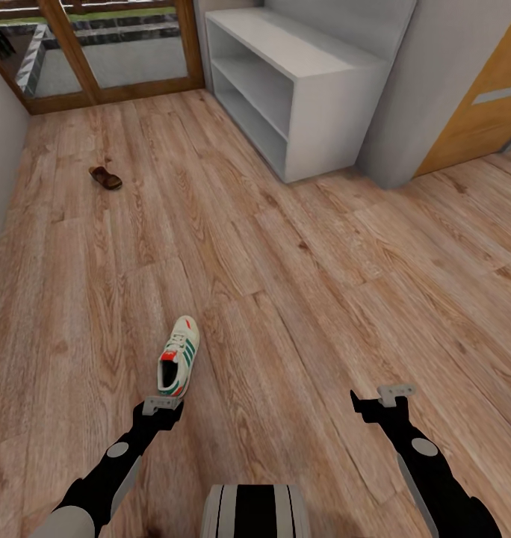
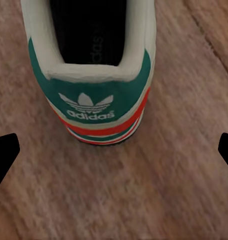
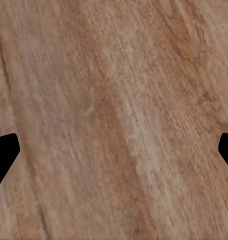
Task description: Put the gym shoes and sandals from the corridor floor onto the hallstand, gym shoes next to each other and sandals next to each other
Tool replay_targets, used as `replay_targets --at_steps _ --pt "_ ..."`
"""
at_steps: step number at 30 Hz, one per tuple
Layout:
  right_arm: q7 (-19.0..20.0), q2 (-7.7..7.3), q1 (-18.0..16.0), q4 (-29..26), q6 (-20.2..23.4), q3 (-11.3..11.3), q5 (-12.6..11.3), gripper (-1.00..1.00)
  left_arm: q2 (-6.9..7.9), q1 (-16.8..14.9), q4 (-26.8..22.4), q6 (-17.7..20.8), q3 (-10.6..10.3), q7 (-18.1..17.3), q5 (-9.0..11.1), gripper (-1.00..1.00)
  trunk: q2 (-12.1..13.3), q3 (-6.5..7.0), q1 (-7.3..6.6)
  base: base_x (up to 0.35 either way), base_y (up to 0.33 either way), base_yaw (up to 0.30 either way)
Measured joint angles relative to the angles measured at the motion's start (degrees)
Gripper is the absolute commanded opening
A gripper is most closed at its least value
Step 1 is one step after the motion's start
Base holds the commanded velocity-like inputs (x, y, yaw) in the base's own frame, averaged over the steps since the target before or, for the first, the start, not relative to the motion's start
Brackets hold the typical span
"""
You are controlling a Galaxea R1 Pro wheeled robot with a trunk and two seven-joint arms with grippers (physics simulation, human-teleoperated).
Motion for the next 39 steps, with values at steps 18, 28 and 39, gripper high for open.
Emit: replay_targets --at_steps 18,28,39 --pt "0.0 0.0 0.0 -0.04 -0.02 0.01 0.0 1.0 -0.09 0.0 -0.01 -0.03 0.0 0.01 0.01 1.0 0.0 0.0 0.0 0.023 0.022 0.0" --pt "0.0 0.0 0.0 -0.05 -0.01 0.01 0.0 1.0 -0.01 0.0 -0.03 -0.02 0.0 0.01 0.02 1.0 0.0 0.0 0.0 0.068 0.158 0.0" --pt "0.0 0.0 0.0 -0.06 0.0 0.02 0.0 1.0 -0.08 0.0 -0.08 -0.05 0.0 0.0 0.02 1.0 0.0 0.0 0.01 0.008 0.02 0.0"
